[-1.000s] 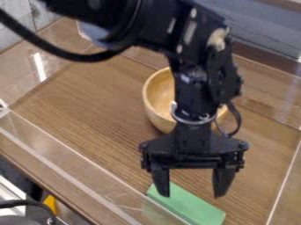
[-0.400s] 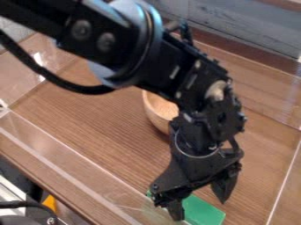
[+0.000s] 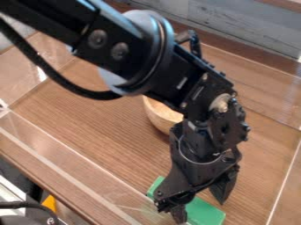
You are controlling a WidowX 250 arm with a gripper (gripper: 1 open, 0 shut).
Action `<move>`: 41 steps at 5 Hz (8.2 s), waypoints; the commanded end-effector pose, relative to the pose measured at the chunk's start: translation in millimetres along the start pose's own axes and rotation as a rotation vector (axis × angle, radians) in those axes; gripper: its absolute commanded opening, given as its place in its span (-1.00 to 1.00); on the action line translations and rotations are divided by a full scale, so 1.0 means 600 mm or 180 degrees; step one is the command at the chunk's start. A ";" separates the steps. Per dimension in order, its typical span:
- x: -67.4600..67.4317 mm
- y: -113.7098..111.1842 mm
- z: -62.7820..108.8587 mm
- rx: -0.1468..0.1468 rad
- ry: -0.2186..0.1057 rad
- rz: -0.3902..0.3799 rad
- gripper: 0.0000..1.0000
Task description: Put the green block in the brown bowl
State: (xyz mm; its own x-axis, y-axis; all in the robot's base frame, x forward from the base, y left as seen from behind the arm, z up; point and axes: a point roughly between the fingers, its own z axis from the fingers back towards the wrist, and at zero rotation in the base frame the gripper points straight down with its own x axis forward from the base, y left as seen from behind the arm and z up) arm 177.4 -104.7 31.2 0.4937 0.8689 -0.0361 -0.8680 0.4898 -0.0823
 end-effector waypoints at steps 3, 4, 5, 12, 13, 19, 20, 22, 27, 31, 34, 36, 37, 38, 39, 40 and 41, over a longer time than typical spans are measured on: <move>0.002 0.002 -0.014 0.0023 -0.0111 0.0206 -1.00; 0.001 0.004 -0.009 0.0043 -0.0140 0.0237 -1.00; 0.001 0.004 -0.005 0.0063 -0.0165 0.0265 -1.00; 0.066 -0.067 0.086 -0.0014 -0.0040 0.0491 -1.00; 0.077 -0.076 0.115 0.0000 0.0019 0.0440 -1.00; 0.094 -0.112 0.153 -0.0010 0.0116 0.0011 1.00; 0.077 -0.111 0.151 -0.0003 0.0129 -0.0080 1.00; 0.037 -0.104 0.137 0.0020 0.0180 -0.0346 1.00; 0.015 -0.090 0.069 0.0053 0.0186 -0.0419 1.00; 0.009 -0.082 0.024 0.0078 0.0159 -0.0283 1.00; 0.008 -0.078 -0.010 0.0089 0.0125 -0.0187 1.00; 0.009 -0.078 -0.011 0.0084 0.0118 -0.0152 -1.00; 0.010 -0.079 -0.003 0.0079 0.0117 -0.0144 -1.00; 0.011 -0.080 0.005 0.0072 0.0114 -0.0136 -1.00; 0.012 -0.081 0.011 0.0065 0.0112 -0.0127 -1.00; 0.012 -0.082 0.018 0.0056 0.0108 -0.0120 -1.00; 0.013 -0.083 0.024 0.0055 0.0112 -0.0110 -1.00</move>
State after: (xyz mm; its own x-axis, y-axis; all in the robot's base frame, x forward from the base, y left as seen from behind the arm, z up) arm 214.5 -118.1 35.3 0.5290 0.8453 -0.0756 -0.8480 0.5300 -0.0074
